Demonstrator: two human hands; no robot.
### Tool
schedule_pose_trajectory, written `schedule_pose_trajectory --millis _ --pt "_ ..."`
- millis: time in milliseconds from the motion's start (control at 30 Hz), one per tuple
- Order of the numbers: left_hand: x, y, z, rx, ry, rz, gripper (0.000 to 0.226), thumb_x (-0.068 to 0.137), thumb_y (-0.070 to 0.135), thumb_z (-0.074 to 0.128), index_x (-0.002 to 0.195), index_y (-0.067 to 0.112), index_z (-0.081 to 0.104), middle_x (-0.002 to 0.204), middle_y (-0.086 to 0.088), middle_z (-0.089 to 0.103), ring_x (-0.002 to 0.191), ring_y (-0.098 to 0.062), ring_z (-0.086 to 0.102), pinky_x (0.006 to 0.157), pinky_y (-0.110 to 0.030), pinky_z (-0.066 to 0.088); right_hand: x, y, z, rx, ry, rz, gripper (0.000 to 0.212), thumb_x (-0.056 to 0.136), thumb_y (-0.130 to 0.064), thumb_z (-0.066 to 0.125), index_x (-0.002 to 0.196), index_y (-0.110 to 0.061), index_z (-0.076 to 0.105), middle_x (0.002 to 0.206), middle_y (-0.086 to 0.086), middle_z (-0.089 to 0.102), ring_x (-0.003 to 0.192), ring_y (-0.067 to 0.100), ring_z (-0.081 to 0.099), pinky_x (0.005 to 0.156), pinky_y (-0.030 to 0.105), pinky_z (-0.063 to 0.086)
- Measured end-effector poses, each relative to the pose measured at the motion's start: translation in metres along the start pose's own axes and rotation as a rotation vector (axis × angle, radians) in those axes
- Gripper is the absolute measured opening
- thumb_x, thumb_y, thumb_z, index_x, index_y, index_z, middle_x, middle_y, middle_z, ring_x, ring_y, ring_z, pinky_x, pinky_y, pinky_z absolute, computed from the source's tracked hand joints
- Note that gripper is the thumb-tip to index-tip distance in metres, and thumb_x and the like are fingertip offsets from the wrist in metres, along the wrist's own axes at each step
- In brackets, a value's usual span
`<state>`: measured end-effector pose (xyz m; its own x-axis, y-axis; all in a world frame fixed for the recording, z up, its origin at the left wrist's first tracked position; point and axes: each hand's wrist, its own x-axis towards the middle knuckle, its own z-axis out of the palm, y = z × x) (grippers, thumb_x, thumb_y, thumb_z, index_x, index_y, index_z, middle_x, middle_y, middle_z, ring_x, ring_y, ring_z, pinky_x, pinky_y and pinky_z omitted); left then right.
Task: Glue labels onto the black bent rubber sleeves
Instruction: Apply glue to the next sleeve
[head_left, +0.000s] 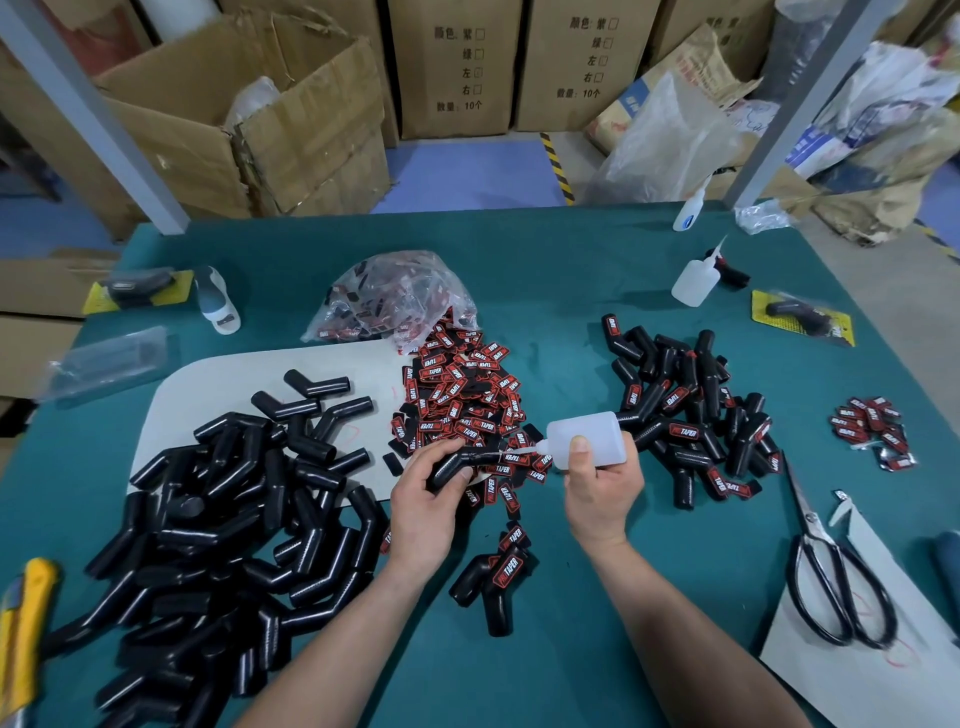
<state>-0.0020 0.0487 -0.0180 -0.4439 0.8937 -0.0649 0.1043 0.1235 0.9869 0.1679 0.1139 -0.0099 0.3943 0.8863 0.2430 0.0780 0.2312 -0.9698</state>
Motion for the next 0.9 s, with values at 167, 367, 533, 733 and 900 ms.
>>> schedule_pose_trajectory --millis 167,367,533,733,900 --pt "-0.0001 -0.0024 0.0002 -0.045 0.001 -0.022 0.036 0.091 0.005 0.075 0.115 0.034 0.074 0.118 0.02 0.069 0.116 -0.002 0.064 0.1 -0.012 0.046 -0.0013 -0.0007 -0.0004 0.001 -0.004 -0.018 0.015 0.078 -0.043 0.063 0.082 -0.032 0.054 0.067 -0.015 0.06 0.065 -0.007 0.058 0.059 0.01 0.044" --pt "-0.0008 -0.0026 0.0007 -0.069 0.006 -0.016 0.039 0.091 0.006 0.076 0.114 0.037 0.074 0.118 0.02 0.068 0.114 -0.001 0.065 0.094 -0.008 0.046 -0.0014 0.0029 -0.001 -0.016 -0.012 -0.02 0.017 0.078 -0.045 0.064 0.082 -0.031 0.054 0.069 -0.017 0.064 0.064 -0.005 0.058 0.058 0.012 0.045" --pt "-0.0015 0.0003 0.001 -0.089 0.012 -0.018 0.039 0.091 0.005 0.076 0.113 0.037 0.073 0.116 0.022 0.068 0.111 0.001 0.065 0.09 -0.005 0.047 -0.001 0.0036 -0.0017 -0.032 -0.008 -0.016 0.018 0.078 -0.046 0.063 0.082 -0.032 0.053 0.072 -0.019 0.065 0.064 -0.004 0.057 0.056 0.014 0.045" --pt "-0.0008 0.0002 0.0021 -0.088 0.028 -0.034 0.035 0.091 0.005 0.075 0.114 0.031 0.074 0.115 0.016 0.071 0.112 -0.007 0.067 0.098 -0.017 0.049 -0.0004 0.0036 -0.0018 -0.029 -0.008 0.002 0.019 0.077 -0.046 0.064 0.081 -0.031 0.053 0.066 -0.012 0.058 0.063 -0.003 0.055 0.058 0.021 0.045" --pt "-0.0013 0.0008 0.0015 -0.088 0.02 -0.035 0.037 0.091 0.006 0.076 0.112 0.036 0.073 0.115 0.02 0.07 0.111 -0.004 0.067 0.096 -0.014 0.049 -0.0002 0.0037 -0.0021 -0.012 -0.001 0.007 0.019 0.077 -0.047 0.064 0.081 -0.031 0.054 0.066 -0.014 0.06 0.063 -0.003 0.056 0.057 0.018 0.046"
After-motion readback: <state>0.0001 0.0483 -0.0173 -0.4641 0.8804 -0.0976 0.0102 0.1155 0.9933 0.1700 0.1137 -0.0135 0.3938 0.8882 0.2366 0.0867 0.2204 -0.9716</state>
